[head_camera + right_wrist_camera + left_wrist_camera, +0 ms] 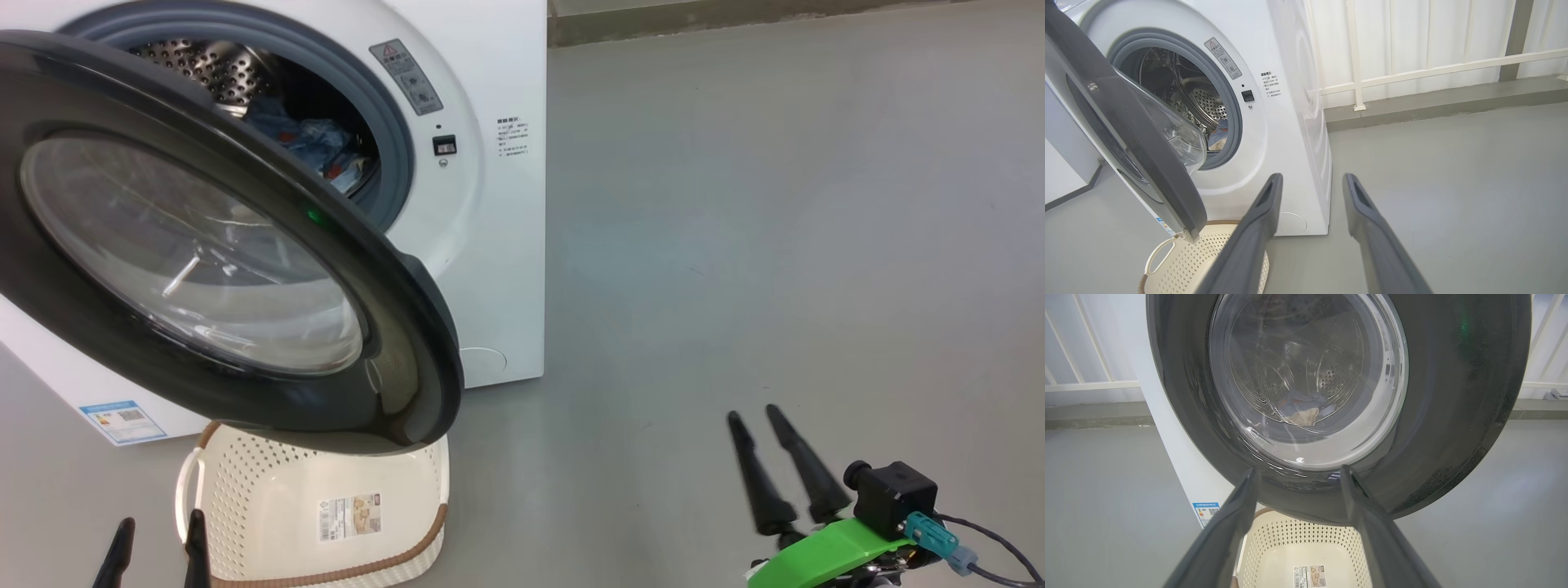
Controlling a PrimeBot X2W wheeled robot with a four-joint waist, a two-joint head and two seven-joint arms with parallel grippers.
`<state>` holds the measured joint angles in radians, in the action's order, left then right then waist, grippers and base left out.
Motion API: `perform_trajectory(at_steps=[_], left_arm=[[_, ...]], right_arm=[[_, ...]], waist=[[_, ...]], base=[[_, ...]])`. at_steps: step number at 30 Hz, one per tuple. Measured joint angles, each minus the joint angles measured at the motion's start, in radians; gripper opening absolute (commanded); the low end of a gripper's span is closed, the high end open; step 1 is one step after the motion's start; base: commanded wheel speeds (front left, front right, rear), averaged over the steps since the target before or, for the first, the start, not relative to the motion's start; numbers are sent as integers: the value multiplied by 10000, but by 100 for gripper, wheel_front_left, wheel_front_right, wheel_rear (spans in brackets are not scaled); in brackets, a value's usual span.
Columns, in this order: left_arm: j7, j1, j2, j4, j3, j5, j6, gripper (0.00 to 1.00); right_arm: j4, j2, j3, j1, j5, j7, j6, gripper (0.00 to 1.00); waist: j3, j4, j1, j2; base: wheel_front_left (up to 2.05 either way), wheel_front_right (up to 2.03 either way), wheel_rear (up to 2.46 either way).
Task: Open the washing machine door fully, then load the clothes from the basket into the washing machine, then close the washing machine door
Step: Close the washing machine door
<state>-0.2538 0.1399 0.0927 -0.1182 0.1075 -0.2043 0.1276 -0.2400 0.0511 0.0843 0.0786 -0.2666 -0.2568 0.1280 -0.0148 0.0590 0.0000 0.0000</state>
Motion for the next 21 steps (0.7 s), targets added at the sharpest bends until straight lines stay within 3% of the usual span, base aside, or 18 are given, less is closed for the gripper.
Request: perform_trajectory(at_steps=[7,12,21], left_arm=[[0,0,-42,38,50,0,0,100],[0,-2,-65,48,42,-4,0,100],[0,-79,-61,56,-121,-117,0,100]], right_arm=[[336,0,4,28,-267,0,0,0],[1810,6,81,57,-272,0,0,0],[4372,48,1388,868,42,-2,0,0]], waist=[[-18,-25,0,0],[-74,-64,-1,0],[-183,-394,0,0]], base=[[0,0,0],[0,0,0],[0,0,0]])
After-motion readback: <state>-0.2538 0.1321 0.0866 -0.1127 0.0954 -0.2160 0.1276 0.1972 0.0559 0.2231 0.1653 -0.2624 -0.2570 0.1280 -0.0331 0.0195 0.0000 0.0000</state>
